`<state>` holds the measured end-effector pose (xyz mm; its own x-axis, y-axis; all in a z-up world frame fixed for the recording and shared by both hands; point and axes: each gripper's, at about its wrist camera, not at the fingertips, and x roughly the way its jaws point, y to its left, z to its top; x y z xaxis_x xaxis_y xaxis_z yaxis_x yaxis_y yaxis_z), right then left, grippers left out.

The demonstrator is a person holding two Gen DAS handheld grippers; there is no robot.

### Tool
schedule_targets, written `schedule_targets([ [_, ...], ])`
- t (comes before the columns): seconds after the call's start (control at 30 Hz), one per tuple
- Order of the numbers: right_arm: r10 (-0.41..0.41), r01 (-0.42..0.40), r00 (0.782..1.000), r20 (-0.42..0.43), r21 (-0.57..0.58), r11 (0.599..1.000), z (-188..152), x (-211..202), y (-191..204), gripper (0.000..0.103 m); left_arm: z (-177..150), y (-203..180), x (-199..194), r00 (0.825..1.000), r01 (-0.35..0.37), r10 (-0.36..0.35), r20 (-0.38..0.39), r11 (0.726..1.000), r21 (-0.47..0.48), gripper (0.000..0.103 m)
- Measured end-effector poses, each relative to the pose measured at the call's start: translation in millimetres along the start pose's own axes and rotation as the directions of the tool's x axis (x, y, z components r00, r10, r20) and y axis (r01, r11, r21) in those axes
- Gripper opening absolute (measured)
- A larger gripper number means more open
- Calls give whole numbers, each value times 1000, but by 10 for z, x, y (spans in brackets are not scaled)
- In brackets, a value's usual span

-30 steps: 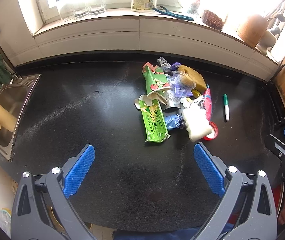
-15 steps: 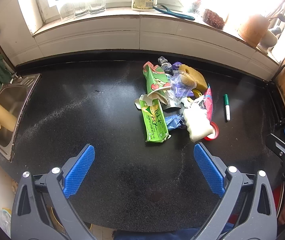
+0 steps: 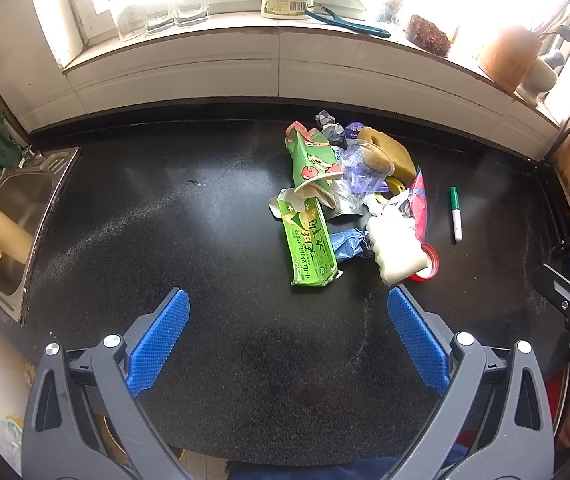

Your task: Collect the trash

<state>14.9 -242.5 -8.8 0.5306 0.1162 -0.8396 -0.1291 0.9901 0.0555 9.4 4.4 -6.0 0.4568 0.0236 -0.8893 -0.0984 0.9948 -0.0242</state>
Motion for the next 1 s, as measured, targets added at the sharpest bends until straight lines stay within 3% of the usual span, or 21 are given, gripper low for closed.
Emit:
schedule_targets([
  [0.3, 6, -6, 1000, 3, 12, 1000, 47, 191, -112, 97, 80, -14, 236, 1000, 6, -6, -19, 1000, 2, 97],
  [0.53, -2, 3, 1000, -30, 36, 999, 193, 815, -385, 96, 289, 1, 902, 998, 10, -12, -65, 999, -32, 97],
  [0.77, -37, 44, 993, -110, 58, 997, 366, 1613, -590, 88, 393, 42, 1517, 994, -13, 9, -111, 999, -31, 97],
  [0.9, -38, 49, 987, -155, 69, 996, 434, 1953, -670, 86, 419, 66, 1729, 988, 11, -17, -155, 999, -41, 97],
  [1.0, -46, 55, 984, -170, 49, 997, 478, 2096, -680, 84, 468, 25, 1774, 989, 32, -35, -147, 999, -28, 97],
])
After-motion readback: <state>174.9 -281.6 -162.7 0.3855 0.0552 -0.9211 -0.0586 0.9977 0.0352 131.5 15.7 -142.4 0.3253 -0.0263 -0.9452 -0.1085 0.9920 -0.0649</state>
